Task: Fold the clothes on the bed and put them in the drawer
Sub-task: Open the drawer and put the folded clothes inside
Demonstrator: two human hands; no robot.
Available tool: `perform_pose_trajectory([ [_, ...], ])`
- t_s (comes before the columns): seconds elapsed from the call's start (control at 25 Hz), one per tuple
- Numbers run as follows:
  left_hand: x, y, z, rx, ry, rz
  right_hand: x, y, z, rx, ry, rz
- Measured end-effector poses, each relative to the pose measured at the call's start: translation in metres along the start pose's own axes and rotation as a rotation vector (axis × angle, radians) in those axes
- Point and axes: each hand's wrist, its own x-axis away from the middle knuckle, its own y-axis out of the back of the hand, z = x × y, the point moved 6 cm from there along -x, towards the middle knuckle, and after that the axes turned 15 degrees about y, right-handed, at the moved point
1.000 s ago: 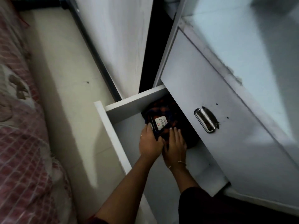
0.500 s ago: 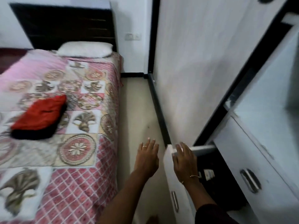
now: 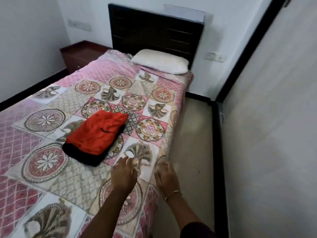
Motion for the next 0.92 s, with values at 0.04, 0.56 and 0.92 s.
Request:
perform_pose_trajectory([
  [0.04,-0.033,-0.001,0.022,0.023,0.082,-0.01,-0.034,-0.025,-0.002,-0.063,0.006,0.07],
  [0.56,-0.245,0.02,0.235,0.024,0.647,-0.281,-0.247,-0.23,0.005,-0.844,-0.601,0.244],
  [0.92,-0.268,-0.006,0.283,0.226,0.83,0.083,-0.27,-0.27,0.009,-0.907,-0.785,0.042],
])
